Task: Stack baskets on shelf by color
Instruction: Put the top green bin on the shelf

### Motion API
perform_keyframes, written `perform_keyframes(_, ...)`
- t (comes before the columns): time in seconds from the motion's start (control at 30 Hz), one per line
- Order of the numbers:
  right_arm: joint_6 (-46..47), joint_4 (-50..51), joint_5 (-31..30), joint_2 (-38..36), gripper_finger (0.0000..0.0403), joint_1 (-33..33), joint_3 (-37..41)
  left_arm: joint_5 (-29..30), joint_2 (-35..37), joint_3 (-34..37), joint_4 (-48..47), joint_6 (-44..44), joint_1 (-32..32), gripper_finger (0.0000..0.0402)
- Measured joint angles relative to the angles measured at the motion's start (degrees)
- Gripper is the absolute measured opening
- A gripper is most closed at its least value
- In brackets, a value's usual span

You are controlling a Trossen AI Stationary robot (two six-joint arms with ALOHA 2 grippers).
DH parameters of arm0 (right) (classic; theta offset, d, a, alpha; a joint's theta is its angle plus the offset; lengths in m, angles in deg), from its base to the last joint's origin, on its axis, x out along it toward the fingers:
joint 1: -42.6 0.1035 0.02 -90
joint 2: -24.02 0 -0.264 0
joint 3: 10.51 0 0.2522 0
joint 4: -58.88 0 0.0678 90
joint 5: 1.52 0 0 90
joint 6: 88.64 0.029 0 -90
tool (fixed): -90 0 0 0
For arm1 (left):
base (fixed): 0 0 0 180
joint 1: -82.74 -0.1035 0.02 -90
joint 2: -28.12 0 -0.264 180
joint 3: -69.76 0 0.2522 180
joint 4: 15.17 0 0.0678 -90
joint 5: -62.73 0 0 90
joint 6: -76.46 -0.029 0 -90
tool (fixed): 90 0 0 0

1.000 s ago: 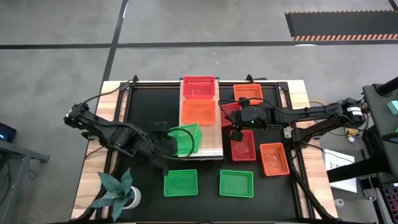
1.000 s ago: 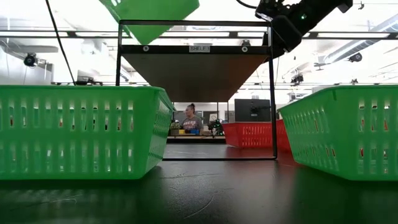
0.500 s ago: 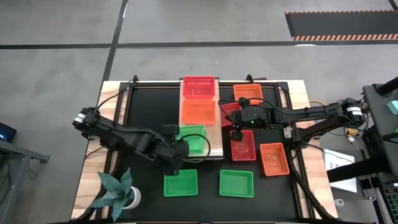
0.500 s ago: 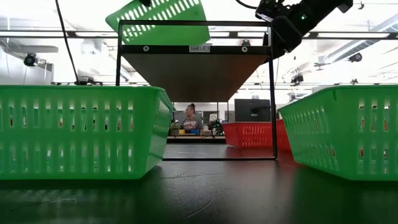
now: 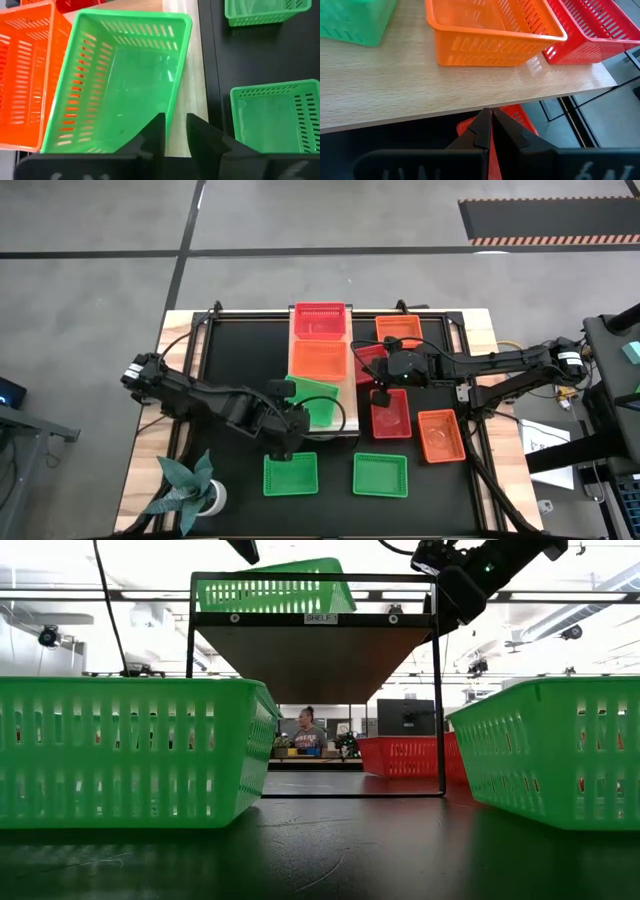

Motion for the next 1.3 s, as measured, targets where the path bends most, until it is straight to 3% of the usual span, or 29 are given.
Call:
perform_keyframes(0.13, 0.0, 0.0, 0.0, 0.0, 0.0009, 0.0, 0.0, -0.5, 0.1, -1.4, -2.6, 0.1, 0.0, 0.0073)
perform_keyframes(0.3, 0.0, 0.2, 0.0, 0.0, 0.0009, 0.0, 0.0, -1.2, 0.4, -7.8, -15.5, 2.0, 0.2, 0.0073)
perform_keyframes(0.43, 0.0, 0.2, 0.0, 0.0, 0.0009, 0.0, 0.0, 1.2, 0.5, -8.8, -24.3, 3.5, -0.1, 0.0051)
perform_keyframes(0.6, 0.0, 0.2, 0.0, 0.0, 0.0009, 0.0, 0.0, 1.0, 1.6, -4.7, -23.9, 1.8, -1.5, 0.0005)
perform_keyframes(0.9, 0.0, 0.3, 0.0, 0.0, 0.0009, 0.0, 0.0, -1.6, 2.1, 3.1, -19.8, 3.5, -3.1, 0.0006)
perform_keyframes(1.3, 0.0, 0.4, 0.0, 0.0, 0.0009, 0.0, 0.0, -3.6, 2.2, 3.5, -6.8, -1.0, -3.1, 0.0006)
